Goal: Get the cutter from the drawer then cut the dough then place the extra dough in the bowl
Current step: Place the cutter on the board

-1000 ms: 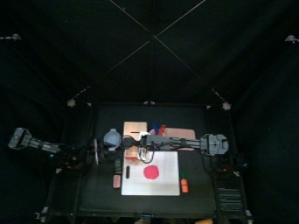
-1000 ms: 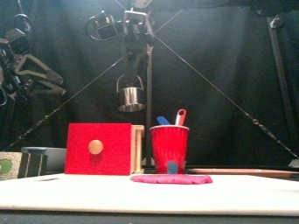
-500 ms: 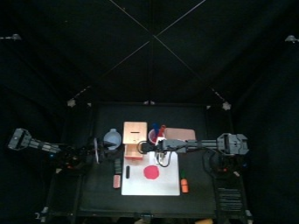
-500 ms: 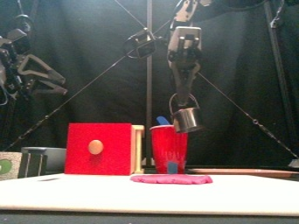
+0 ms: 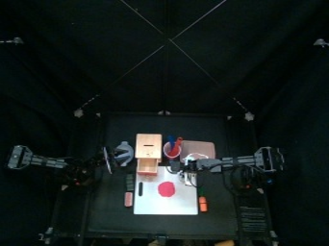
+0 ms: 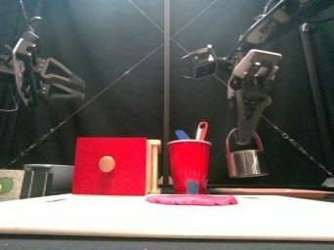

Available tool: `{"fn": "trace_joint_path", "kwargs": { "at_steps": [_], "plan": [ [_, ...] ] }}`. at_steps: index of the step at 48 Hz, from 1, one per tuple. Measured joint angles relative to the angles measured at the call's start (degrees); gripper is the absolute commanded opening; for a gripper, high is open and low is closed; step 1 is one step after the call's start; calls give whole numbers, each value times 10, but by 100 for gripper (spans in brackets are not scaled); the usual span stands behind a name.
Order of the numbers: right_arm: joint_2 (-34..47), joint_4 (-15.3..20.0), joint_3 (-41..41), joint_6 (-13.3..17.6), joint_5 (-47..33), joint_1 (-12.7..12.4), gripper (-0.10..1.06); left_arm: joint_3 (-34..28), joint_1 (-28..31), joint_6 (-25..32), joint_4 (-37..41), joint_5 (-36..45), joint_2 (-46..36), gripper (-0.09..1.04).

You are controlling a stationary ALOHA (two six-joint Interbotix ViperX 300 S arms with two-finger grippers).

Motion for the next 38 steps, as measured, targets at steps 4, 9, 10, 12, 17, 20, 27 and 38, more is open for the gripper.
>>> {"fn": "trace_joint_path", "kwargs": {
  "at_steps": [4, 9, 10, 12, 17, 20, 27, 38],
  "plan": [
    [-18, 6, 26, 5, -26, 7, 57, -3, 10, 0, 0, 1, 0, 79],
    [-33, 11, 47, 31, -40, 14, 57, -9, 26, 0, 0, 0, 1, 80],
    [-34, 11, 49, 35, -42, 16, 57, -11, 30, 0, 0, 0, 1, 80],
    [-35, 8, 54, 52, -45, 18, 58, -13, 38, -1, 0, 0, 1, 80],
    [-36, -16, 70, 87, -64, 28, 58, -18, 54, 0, 0, 0, 0, 80],
    [-36, -31, 78, 104, -79, 35, 58, -21, 67, 0, 0, 0, 0, 80],
    [-36, -49, 85, 138, -97, 51, 58, -27, 92, -1, 0, 0, 1, 80],
    [-33, -52, 85, 146, -101, 62, 60, -28, 112, -1, 0, 6, 1, 80]
  ]
}}
